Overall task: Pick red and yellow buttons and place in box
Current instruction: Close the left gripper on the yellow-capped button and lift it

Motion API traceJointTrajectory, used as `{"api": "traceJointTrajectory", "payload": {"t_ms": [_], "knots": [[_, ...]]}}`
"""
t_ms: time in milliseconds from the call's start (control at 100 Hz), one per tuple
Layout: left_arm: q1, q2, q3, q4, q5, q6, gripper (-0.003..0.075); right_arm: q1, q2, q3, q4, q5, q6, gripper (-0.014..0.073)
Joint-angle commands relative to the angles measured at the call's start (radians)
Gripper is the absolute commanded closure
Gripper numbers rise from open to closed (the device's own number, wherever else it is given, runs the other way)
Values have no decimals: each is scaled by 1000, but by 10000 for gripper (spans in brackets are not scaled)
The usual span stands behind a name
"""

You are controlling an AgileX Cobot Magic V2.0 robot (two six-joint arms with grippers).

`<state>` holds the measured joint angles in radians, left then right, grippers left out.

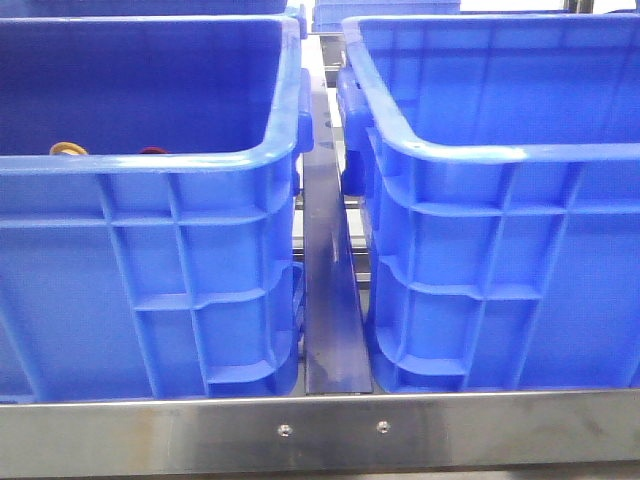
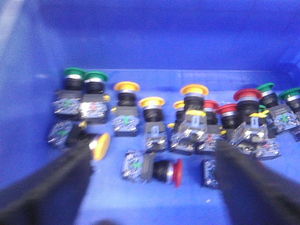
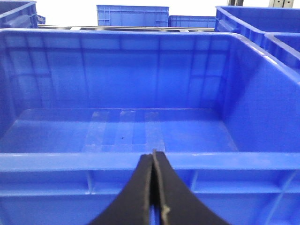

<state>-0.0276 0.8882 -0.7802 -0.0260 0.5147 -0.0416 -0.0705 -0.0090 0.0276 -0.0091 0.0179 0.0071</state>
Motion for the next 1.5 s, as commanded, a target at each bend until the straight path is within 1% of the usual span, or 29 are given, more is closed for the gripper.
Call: {"api": "traceJointTrajectory", "payload": {"t_ms": [0, 230, 490, 590, 710, 910, 990, 1060, 1110, 1160, 1280, 1350, 1420, 1490], "knots": [[-34, 76, -104, -15, -14, -9, 133, -6, -22, 5, -9, -77, -1, 662], [-121, 319, -286, -11, 151, -9, 133, -6, -22, 5, -9, -77, -1, 662], [-134, 573, -460, -7, 333, -9, 134, -6, -22, 5, -9, -77, -1, 662], [-134, 655, -508, -4, 359, -9, 135, -6, -22, 5, -9, -77, -1, 662], [-134, 728, -555, -4, 356, -9, 135, -6, -22, 5, -9, -77, -1, 662], [-134, 824, -627, -4, 354, -9, 135, -6, -22, 5, -9, -77, -1, 662], [-134, 852, -647, -4, 361, -9, 148, -6, -22, 5, -9, -77, -1, 662], [-134, 867, -659, -4, 361, -9, 185, -6, -22, 5, -9, -77, -1, 662], [-134, 869, -665, -4, 356, -9, 225, -6, -22, 5, -9, -77, -1, 662], [-134, 869, -665, -4, 349, -9, 286, -6, -22, 5, -9, -77, -1, 662], [-134, 869, -670, -4, 345, -9, 486, -6, -22, 5, -9, -77, -1, 662], [-134, 869, -670, -4, 343, -9, 585, -6, -22, 5, -9, -77, -1, 662], [-134, 869, -670, -4, 341, -9, 657, -6, -22, 5, -9, -77, -1, 662], [-134, 867, -670, -4, 337, -9, 694, -6, -22, 5, -9, -77, -1, 662]]}}
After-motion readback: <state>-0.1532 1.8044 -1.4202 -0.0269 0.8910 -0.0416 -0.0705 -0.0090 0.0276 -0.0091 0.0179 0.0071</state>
